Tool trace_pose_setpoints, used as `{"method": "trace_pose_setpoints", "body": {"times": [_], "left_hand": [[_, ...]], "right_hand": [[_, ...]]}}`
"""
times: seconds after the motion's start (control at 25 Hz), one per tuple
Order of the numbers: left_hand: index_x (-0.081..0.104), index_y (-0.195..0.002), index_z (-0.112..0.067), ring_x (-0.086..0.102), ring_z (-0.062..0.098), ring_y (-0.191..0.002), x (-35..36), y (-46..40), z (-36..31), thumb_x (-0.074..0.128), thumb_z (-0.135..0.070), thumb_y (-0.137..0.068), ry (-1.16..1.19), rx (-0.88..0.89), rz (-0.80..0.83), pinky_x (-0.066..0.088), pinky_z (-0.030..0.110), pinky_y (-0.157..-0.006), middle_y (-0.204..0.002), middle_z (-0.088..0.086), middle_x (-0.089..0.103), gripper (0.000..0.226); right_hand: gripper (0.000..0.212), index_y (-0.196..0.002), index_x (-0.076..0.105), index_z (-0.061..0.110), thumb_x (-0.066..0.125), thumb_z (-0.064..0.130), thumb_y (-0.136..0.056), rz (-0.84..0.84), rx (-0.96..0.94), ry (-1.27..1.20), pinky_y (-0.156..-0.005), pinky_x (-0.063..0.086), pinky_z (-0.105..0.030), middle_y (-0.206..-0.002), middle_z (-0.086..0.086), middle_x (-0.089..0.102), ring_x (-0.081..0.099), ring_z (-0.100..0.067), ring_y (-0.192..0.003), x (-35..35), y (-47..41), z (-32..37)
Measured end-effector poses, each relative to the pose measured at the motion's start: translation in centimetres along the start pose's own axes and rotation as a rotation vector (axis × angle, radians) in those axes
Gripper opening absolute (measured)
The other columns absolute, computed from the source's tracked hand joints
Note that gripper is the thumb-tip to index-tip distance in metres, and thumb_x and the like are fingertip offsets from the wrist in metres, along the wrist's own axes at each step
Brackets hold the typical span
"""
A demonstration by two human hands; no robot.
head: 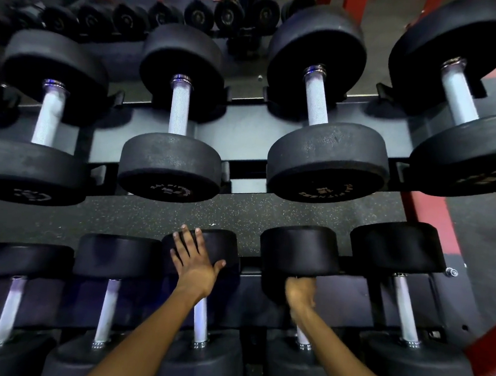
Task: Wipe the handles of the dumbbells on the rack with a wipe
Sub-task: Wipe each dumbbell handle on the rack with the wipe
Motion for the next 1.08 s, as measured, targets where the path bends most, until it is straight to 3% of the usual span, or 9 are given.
{"method": "trace_pose_setpoints", "body": {"times": [0.08, 0.2, 0.28, 0.4, 0.6, 0.72, 0.8, 0.92, 1.08], "left_hand": [[-0.019, -0.15, -0.005, -0.027, 0.042, -0.141, -0.1, 0.0, -0.1, 0.043, -0.059, -0.094, -0.002, -0.009, -0.002, -0.005, 0.055, -0.116, -0.153, 0.022, -0.03, 0.099], [-0.019, -0.15, -0.005, -0.027, 0.042, -0.141, 0.0, 0.0, 0.0, 0.043, -0.059, -0.094, -0.01, -0.015, 0.005, -0.005, 0.054, -0.116, -0.153, 0.022, -0.03, 0.099], [-0.02, -0.15, -0.006, -0.028, 0.042, -0.141, 0.0, 0.0, 0.0, 0.043, -0.059, -0.094, -0.01, -0.014, 0.007, -0.005, 0.054, -0.116, -0.153, 0.022, -0.031, 0.099], [-0.019, -0.15, -0.006, -0.028, 0.042, -0.141, 0.1, -0.1, 0.1, 0.044, -0.059, -0.093, -0.002, -0.016, 0.001, -0.006, 0.054, -0.116, -0.153, 0.022, -0.031, 0.1], [-0.02, -0.149, -0.006, -0.028, 0.042, -0.141, 0.1, 0.1, 0.2, 0.043, -0.059, -0.094, -0.013, -0.016, 0.008, -0.006, 0.054, -0.116, -0.153, 0.022, -0.031, 0.099], [-0.02, -0.15, -0.006, -0.028, 0.041, -0.141, 0.0, 0.0, 0.2, 0.043, -0.059, -0.094, -0.012, -0.014, -0.001, -0.006, 0.054, -0.116, -0.153, 0.022, -0.032, 0.099], [-0.019, -0.15, -0.006, -0.028, 0.042, -0.141, 0.1, -0.1, 0.0, 0.043, -0.059, -0.094, -0.003, -0.011, 0.005, -0.006, 0.054, -0.116, -0.153, 0.022, -0.031, 0.099], [-0.019, -0.15, -0.005, -0.028, 0.042, -0.141, 0.0, 0.0, 0.1, 0.042, -0.059, -0.094, -0.01, -0.007, -0.006, -0.006, 0.054, -0.116, -0.153, 0.022, -0.032, 0.099], [-0.019, -0.15, -0.005, -0.028, 0.042, -0.141, 0.0, 0.0, 0.1, 0.042, -0.059, -0.094, -0.005, 0.004, -0.007, -0.006, 0.055, -0.116, -0.153, 0.023, -0.031, 0.099]], "right_hand": [[0.071, -0.131, 0.041, 0.0, 0.069, 0.004, -0.065, -0.045, -0.024, 0.131, -0.102, 0.037, -0.043, -0.131, -0.014, 0.049, 0.047, -0.033, -0.123, 0.2, 1.0, -0.3], [0.01, -0.085, 0.058, 0.005, 0.057, -0.003, -0.079, 0.133, -0.003, 0.001, -0.071, 0.045, -0.033, -0.083, -0.014, 0.059, 0.059, -0.027, -0.081, -0.4, -2.3, -1.2], [0.022, -0.071, 0.055, 0.01, 0.046, -0.001, -0.088, 0.249, 0.049, -0.064, -0.061, 0.042, -0.028, -0.071, -0.009, 0.055, 0.053, -0.018, -0.066, -0.5, -2.9, -1.5], [0.012, -0.098, 0.054, 0.004, 0.05, 0.001, -0.087, 0.106, -0.047, -0.017, -0.08, 0.043, -0.037, -0.091, -0.009, 0.054, 0.053, -0.023, -0.087, -0.7, -1.7, -1.1], [0.025, -0.078, 0.053, 0.011, 0.037, 0.003, -0.096, 0.193, 0.01, -0.175, -0.058, 0.042, -0.026, -0.077, -0.009, 0.062, 0.058, -0.02, -0.071, -2.6, -4.4, -1.4], [0.019, -0.088, 0.06, -0.002, 0.043, 0.004, -0.094, -0.076, 0.013, -0.065, -0.071, 0.035, -0.034, -0.106, -0.028, 0.061, 0.057, -0.041, -0.1, -2.7, -3.1, -2.2], [0.024, -0.109, 0.055, -0.013, 0.043, 0.001, -0.093, 0.027, -0.012, -0.028, -0.082, 0.041, -0.039, -0.11, -0.029, 0.057, 0.056, -0.037, -0.105, -0.8, -2.0, -2.0], [0.03, -0.084, 0.058, -0.011, 0.031, -0.004, -0.096, 0.195, -0.013, -0.229, -0.068, 0.049, -0.028, -0.089, -0.025, 0.055, 0.06, -0.028, -0.081, -1.5, -3.0, -0.7], [0.019, -0.076, 0.064, -0.001, 0.054, 0.006, -0.091, -0.004, -0.114, -0.065, -0.065, 0.047, -0.031, -0.065, -0.005, 0.059, 0.055, -0.021, -0.08, -5.5, -2.4, -0.7]]}}
Point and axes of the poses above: each hand's wrist, its own y-axis away from the middle knuckle, its own x-axis out of the palm, z = x × y, the point moved 9 cm from there along -y, towards the middle knuckle
